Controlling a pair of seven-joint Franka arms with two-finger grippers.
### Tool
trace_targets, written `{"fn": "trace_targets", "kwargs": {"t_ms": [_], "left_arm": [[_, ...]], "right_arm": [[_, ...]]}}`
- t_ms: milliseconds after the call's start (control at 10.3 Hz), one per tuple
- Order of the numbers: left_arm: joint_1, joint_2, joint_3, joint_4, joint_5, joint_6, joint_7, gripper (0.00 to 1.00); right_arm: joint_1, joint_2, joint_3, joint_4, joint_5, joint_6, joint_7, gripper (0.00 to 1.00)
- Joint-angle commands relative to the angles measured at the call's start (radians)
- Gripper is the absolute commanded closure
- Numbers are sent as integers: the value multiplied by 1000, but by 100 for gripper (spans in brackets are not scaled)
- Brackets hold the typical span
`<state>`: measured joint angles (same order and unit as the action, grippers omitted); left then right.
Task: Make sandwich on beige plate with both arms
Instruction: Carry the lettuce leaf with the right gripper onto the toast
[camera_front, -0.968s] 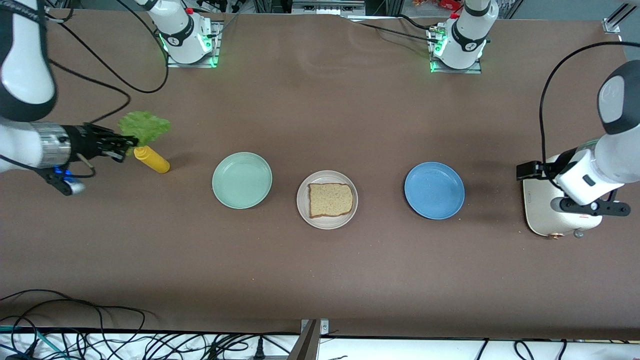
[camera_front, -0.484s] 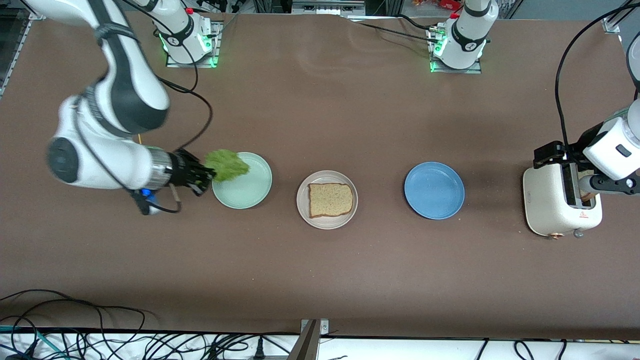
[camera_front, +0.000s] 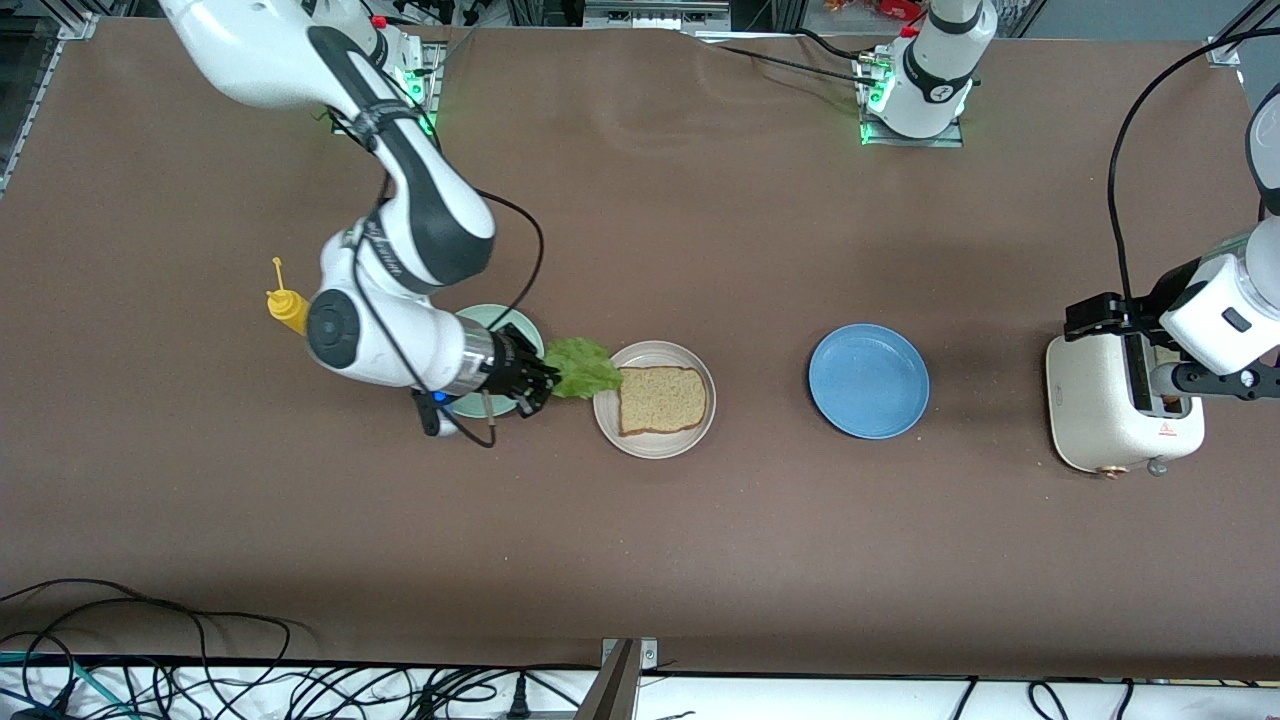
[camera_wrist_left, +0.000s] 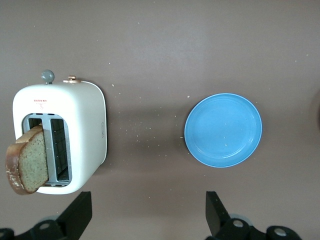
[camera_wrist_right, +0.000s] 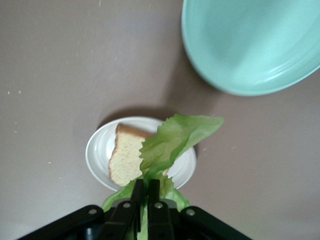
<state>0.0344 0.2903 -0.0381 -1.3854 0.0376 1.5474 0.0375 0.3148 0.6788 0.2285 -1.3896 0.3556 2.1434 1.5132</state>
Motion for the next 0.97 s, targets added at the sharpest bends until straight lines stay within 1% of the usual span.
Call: {"fn": "trace_targets", "kwargs": {"t_ms": [0,194,291,387,484,581,872], "left_arm": [[4,-5,-6,-1,31,-4,-2,0],[6,-5,-6,-1,31,-4,-2,0],[7,-5,-6,-1,31,-4,-2,0],[7,-5,-8,-1,31,-4,-4,0],[7,-5,-6,-1,31,-4,-4,0],[9,-5,-6,-1,31,-4,-4,0],[7,-2,-8,-3,31,-4,-4,0]], "right_arm": [[73,102,-5,96,17,93,62,100],[139,160,-8,103,8,223,61,100],[151,177,-9,103,-9,251,50,100],[153,192,-9,103,-85,253,50,100],[159,209,-9,103,-134,260,53,100],[165,215,-9,103,-141,283,53,100],[175,225,-9,103,-144,288,54,100]]}}
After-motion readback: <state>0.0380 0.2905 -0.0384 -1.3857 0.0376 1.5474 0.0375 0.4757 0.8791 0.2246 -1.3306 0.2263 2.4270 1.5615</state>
